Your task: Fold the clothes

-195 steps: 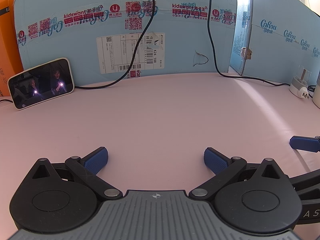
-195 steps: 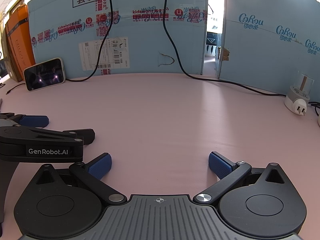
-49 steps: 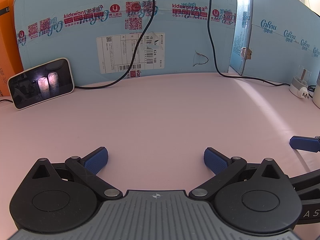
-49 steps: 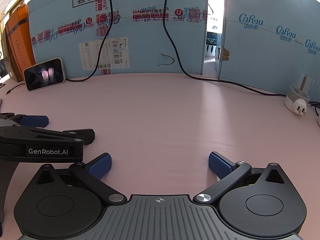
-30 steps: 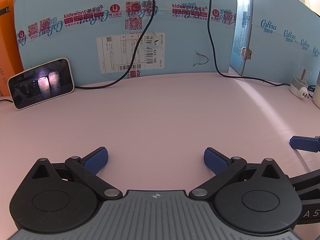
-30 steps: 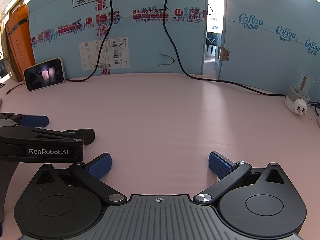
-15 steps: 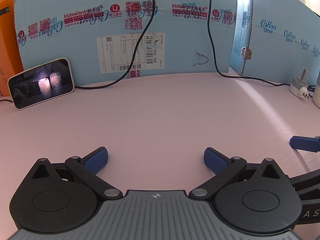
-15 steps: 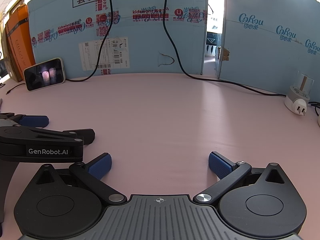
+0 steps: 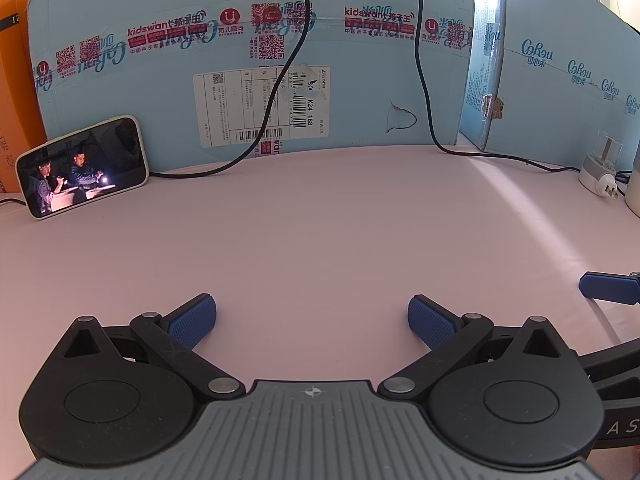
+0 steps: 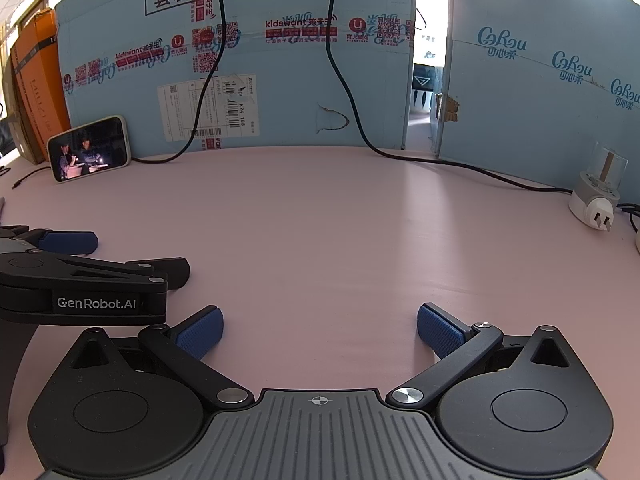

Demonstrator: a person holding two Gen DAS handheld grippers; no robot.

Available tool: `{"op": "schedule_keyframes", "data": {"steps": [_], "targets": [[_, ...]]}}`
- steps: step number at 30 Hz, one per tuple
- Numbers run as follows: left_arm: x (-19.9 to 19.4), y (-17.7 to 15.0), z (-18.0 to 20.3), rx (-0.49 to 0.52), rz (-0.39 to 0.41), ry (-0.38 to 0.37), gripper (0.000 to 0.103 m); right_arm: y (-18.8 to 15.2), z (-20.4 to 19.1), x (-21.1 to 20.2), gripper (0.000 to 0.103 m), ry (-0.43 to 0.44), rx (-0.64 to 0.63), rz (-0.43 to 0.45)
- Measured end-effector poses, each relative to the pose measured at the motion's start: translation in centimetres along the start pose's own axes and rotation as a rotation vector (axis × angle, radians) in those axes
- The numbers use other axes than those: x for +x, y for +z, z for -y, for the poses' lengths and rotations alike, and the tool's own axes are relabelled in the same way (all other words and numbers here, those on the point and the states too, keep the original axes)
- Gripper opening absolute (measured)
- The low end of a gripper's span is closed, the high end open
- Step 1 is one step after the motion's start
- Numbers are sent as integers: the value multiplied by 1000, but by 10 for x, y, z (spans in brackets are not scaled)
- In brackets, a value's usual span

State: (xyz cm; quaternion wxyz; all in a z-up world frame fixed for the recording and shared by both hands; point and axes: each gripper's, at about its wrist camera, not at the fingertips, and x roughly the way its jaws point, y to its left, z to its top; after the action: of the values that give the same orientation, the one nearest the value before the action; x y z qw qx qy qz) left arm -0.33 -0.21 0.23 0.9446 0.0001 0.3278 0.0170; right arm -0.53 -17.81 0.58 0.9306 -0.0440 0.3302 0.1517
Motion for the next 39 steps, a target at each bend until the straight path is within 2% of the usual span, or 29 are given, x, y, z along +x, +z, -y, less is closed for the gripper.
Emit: {"op": "schedule_keyframes", "data": {"steps": [39], "targets": [[1,0,-1,-5,0,1,103,1,0,-2,103,-2,-2,0]]}}
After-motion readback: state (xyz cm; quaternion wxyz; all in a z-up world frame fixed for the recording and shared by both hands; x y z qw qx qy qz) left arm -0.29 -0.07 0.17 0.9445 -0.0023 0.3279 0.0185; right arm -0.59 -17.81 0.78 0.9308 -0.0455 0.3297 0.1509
